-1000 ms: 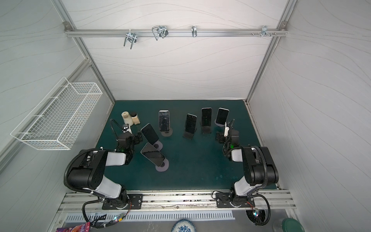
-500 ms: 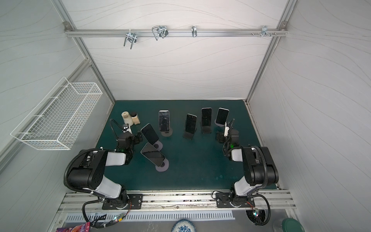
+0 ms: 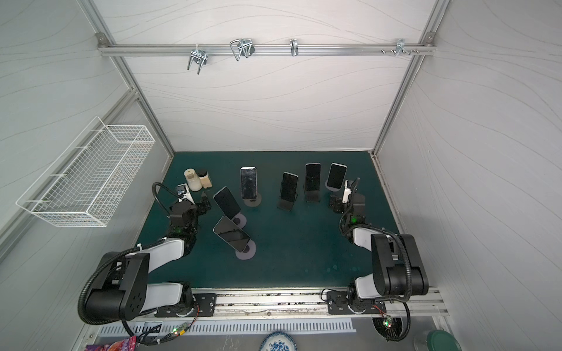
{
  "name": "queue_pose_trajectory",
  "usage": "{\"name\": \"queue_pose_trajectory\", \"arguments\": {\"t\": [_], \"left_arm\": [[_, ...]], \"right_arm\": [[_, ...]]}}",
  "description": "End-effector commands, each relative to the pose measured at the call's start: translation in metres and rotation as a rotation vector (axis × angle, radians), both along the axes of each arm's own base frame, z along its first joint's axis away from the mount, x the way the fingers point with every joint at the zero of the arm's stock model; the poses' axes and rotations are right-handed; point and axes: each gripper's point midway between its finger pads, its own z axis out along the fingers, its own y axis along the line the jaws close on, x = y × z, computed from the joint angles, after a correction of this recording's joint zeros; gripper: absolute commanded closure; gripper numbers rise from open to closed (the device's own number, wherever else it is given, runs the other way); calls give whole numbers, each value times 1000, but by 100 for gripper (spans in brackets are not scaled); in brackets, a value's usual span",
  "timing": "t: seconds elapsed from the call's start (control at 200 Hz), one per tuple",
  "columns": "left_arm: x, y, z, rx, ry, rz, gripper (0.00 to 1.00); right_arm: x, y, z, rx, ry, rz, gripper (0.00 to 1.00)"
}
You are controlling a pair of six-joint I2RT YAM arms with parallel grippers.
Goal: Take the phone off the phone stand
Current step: 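Swing the right gripper over the phones while the left arm lifts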
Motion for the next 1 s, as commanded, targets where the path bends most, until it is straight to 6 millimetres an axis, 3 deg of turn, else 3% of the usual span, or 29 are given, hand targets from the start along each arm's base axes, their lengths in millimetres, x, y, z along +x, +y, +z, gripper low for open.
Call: {"name": "queue_pose_trajectory", "arguments": {"t": [0.0,0.335,0.435,0.58,0.875,0.995], "left_arm": [[-6,8,20,-17,-47,50,2],[-17,15,58,-16,-34,94,3],[-22,16,71,-24,-16,104,3],[-29,13,95,-33,-34,82,4],[-45,0,135,-46,-26,0,5],[-55,-12,148,-46,-20,-74,5]], "right_arm": [[-2,-10,10,0,-7,-50,1],[5,-9,64,-36,-43,-32,1],[5,-14,86,-38,-46,-60,1],[-1,-4,123,-20,-122,-3,1],[-9,-29,178,173,-86,-206,1],[-16,-14,200,243,-123,-110,1]]}}
